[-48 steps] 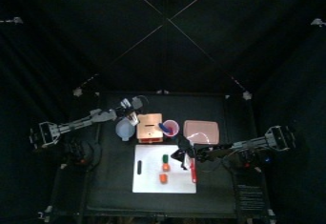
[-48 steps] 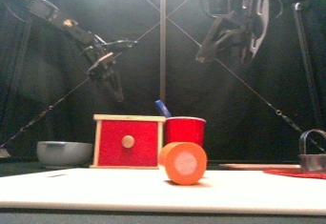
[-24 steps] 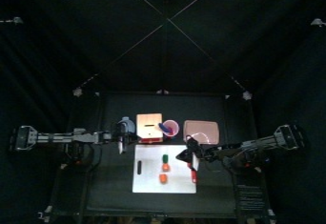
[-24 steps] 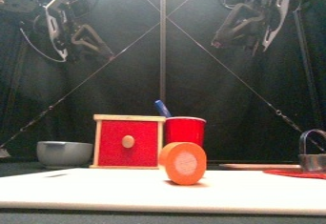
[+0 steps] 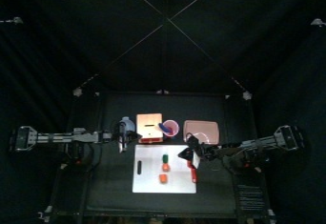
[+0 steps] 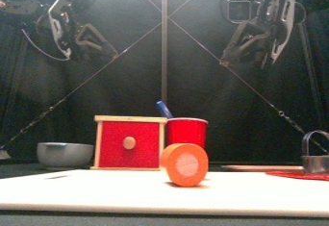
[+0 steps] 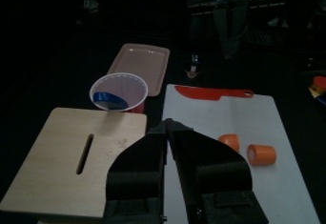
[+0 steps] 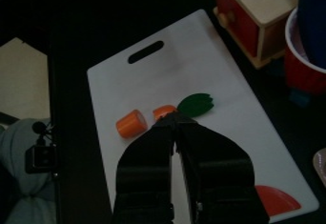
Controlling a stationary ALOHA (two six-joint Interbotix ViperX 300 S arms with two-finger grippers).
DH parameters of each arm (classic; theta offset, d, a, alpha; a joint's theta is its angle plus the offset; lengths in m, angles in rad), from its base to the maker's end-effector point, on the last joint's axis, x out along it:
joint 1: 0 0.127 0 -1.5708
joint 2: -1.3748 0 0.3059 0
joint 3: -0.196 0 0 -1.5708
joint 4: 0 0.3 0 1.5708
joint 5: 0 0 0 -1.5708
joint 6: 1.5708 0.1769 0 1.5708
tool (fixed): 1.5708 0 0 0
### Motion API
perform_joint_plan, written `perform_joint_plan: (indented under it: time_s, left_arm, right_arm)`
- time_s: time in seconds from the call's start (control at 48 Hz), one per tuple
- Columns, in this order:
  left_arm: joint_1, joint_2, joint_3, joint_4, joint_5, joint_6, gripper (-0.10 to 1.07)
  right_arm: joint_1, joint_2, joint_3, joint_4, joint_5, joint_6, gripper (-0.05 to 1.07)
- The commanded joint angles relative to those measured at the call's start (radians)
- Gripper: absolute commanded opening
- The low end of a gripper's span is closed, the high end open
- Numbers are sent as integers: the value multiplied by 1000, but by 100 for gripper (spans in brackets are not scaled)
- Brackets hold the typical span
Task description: Grasp carrot top
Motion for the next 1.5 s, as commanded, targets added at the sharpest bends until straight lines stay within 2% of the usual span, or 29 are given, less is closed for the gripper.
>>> perform_joint_plan:
  time_s: [0.0, 0.146, 0.229, 0.312, 0.458, 0.604, 0.812, 0.979, 1.146, 1.312, 1.479]
  left_arm:
    - [5, 2, -23, 3, 3, 0, 51]
    - [3, 2, -11, 15, 17, 0, 51]
    - [11, 3, 0, 26, 18, 0, 51]
    - [11, 3, 12, 32, 20, 0, 51]
    - [6, 2, 21, 31, 29, -2, 51]
    - [0, 2, 17, 28, 32, -3, 51]
    - [2, 2, 26, 25, 31, -3, 51]
    - [3, 2, 32, 28, 14, 0, 51]
    - [3, 2, 46, 29, -14, 0, 51]
    - [3, 2, 58, 28, -23, 0, 51]
    - [8, 2, 67, 26, -23, 0, 51]
  right_arm:
    - [-5, -3, -37, 118, 38, -2, 16]
    - [0, 17, -57, 365, 155, 0, 35]
    - [0, 52, -64, 512, 204, -3, 51]
    - [0, 100, -74, 575, 196, -3, 65]
    - [5, 186, -126, 584, 181, -5, 81]
    - [6, 252, -190, 584, 169, 0, 82]
    - [-2, 380, -249, 678, 190, -2, 83]
    - [-5, 472, -314, 706, 199, 0, 87]
    - [-17, 526, -374, 710, 258, -2, 96]
    - [-21, 578, -425, 715, 298, 2, 97]
    - [-21, 653, -483, 779, 314, 2, 96]
